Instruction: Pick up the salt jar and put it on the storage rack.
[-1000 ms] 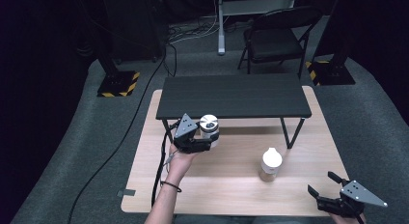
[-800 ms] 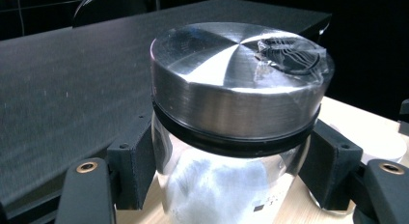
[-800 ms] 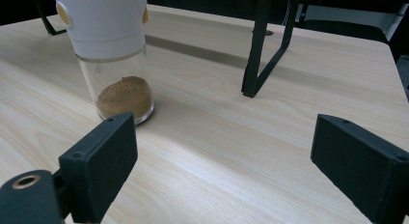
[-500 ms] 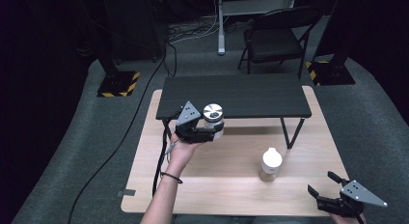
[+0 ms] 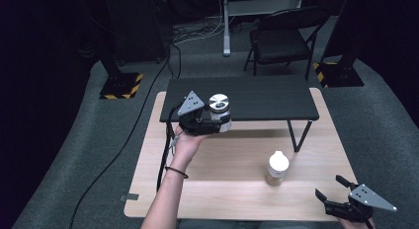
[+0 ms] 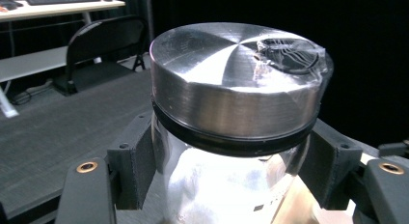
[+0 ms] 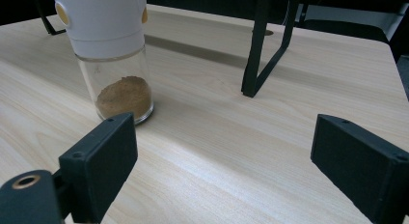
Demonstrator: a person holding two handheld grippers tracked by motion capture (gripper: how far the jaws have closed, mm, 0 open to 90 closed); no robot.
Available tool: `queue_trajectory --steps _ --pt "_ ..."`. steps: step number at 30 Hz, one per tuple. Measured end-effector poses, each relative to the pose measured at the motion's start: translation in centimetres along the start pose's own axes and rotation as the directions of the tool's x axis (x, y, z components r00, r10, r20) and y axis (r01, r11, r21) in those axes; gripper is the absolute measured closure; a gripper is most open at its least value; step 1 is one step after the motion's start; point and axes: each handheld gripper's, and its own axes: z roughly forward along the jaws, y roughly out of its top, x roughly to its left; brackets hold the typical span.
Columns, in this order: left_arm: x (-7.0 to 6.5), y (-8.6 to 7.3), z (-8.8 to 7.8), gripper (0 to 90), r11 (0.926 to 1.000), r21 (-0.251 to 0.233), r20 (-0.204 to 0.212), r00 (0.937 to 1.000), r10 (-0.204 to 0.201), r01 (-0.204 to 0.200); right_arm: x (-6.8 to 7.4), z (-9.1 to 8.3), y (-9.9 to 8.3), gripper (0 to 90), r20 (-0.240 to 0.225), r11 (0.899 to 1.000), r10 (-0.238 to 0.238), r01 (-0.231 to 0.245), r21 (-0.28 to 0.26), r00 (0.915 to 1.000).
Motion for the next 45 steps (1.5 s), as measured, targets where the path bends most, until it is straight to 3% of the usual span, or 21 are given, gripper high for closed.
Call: queue_trajectory --steps 4,6,14,23,28,31,33,38,45 --pt "0.2 0.5 0.8 29.7 1.0 0.005 -0.029 0.9996 -0.004 0.005 0.0 0.0 0.0 7.8 0.0 1.0 0.0 0.0 0.0 1.0" --pt "0.1 0.8 1.4 29.7 1.0 0.005 -0.063 0.998 0.005 -0.005 0.0 0.0 0.0 7.8 0.001 1.0 0.001 -0.001 -0.001 1.0" --pt "0.6 1.3 2.9 29.7 0.9996 0.02 -0.11 0.9939 -0.015 0.018 -0.1 0.0 0.0 7.8 -0.003 1.0 0.0 0.0 0.001 1.0" --pt "1.0 1.3 3.8 29.7 0.999 0.03 -0.135 0.9905 -0.028 0.032 -0.1 0.1 0.0 7.8 -0.007 1.0 0.0 0.0 0.002 1.0" --pt "1.1 1.5 3.9 29.7 0.9989 0.037 -0.132 0.9909 -0.024 0.029 -0.1 0.1 0.0 7.8 -0.009 1.0 -0.001 0.001 0.002 1.0" --pt "1.4 1.6 3.9 29.4 0.9977 0.04 -0.121 0.9915 -0.049 0.054 -0.1 0.1 0.0 7.8 -0.009 1.0 -0.002 0.002 0.003 1.0" --pt "1.3 1.8 3.9 28.9 0.9975 0.051 -0.125 0.9912 -0.043 0.05 -0.1 0.1 0.0 7.8 -0.009 1.0 -0.002 0.002 0.003 1.0" --pt "0.9 2.0 3.8 18.6 0.997 0.066 -0.133 0.9906 -0.032 0.041 -0.1 0.1 0.0 7.8 -0.009 1.0 -0.001 0.001 0.002 1.0" --pt "0.3 2.4 3.3 13.5 0.995 0.09 -0.154 0.9878 -0.027 0.041 0.0 0.1 0.0 7.8 -0.011 1.0 -0.003 0.003 0.003 0.9999"
